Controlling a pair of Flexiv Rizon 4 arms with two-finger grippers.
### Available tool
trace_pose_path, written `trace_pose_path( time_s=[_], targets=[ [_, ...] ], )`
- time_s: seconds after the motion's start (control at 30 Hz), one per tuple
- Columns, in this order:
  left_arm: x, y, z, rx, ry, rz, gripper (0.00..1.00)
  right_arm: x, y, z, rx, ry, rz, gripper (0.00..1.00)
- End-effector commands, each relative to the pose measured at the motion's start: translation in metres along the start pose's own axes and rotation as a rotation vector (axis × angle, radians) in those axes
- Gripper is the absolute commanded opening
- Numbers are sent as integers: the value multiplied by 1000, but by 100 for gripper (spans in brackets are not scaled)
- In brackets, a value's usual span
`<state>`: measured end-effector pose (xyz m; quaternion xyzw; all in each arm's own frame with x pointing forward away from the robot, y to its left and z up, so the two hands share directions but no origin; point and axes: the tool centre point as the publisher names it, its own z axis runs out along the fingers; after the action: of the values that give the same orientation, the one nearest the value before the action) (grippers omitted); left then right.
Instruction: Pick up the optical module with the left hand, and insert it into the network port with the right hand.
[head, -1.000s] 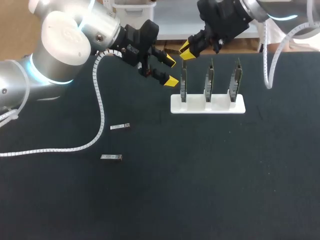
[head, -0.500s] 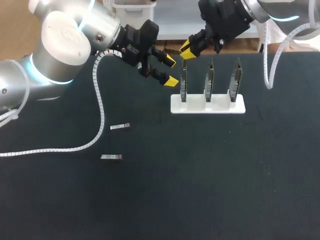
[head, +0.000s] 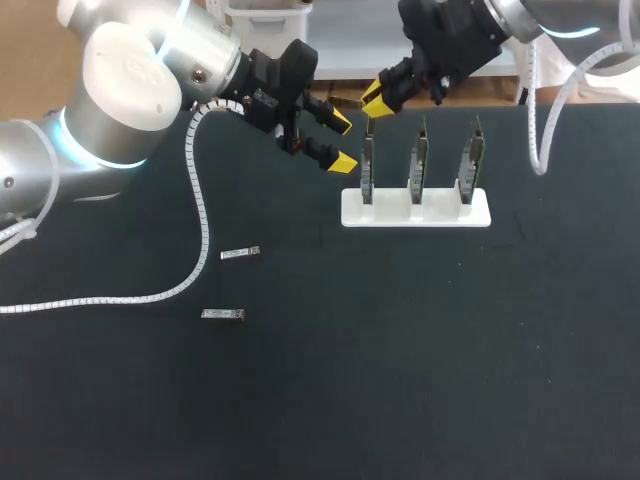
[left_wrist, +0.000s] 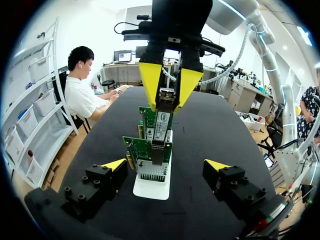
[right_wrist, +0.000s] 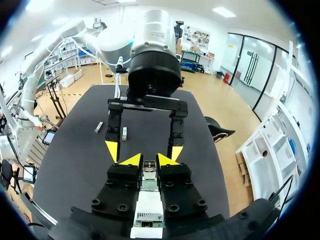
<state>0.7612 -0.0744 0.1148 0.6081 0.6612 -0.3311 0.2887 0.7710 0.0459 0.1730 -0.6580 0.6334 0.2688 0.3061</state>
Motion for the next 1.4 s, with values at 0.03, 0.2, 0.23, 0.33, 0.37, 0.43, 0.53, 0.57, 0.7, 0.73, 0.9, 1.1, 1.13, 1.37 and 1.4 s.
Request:
trace_pose_path(
  time_s=[0.03, 0.2, 0.23, 0.33, 0.37, 0.43, 0.53, 0.57, 0.7, 0.73, 0.9, 1.1, 1.13, 1.37, 1.4],
  targets=[
    [-1, 1, 0, 3, 3, 0, 100, 0, -1, 1, 1, -4, -2, 0],
    [-1, 1, 0, 3, 3, 0, 100, -1, -1, 2, 0, -3, -1, 0],
    [-1, 1, 0, 3, 3, 0, 100, -1, -1, 2, 0, -3, 0, 0],
    [-1, 1, 0, 3, 3, 0, 100, 0, 0, 2, -2, -3, 5, 0],
    [-1, 1, 0, 3, 3, 0, 100, 0, 1, 2, -1, -2, 6, 0],
    [-1, 1, 0, 3, 3, 0, 100, 1, 1, 3, 5, -2, 9, 0],
    [-1, 1, 0, 3, 3, 0, 100, 1, 0, 3, 12, -6, 16, 0],
    [-1, 1, 0, 3, 3, 0, 100, 1, -1, 4, 13, -6, 18, 0],
    [-1, 1, 0, 3, 3, 0, 100, 3, -1, 5, 10, -2, 23, 0],
    [-1, 1, 0, 3, 3, 0, 100, 3, -1, 5, 9, -1, 24, 0],
    [-1, 1, 0, 3, 3, 0, 100, 4, 0, 6, 7, -2, 32, 0],
    [-1, 1, 0, 3, 3, 0, 100, 2, 2, 3, 4, -16, 37, 0],
    [-1, 1, 0, 3, 3, 0, 100, 1, 2, 2, 7, -18, 35, 0],
    [-1, 1, 0, 3, 3, 0, 100, 0, 1, 1, 20, -19, 33, 0],
    [-1, 1, 0, 3, 3, 0, 100, 0, 1, 1, 19, -20, 34, 0]
  ],
)
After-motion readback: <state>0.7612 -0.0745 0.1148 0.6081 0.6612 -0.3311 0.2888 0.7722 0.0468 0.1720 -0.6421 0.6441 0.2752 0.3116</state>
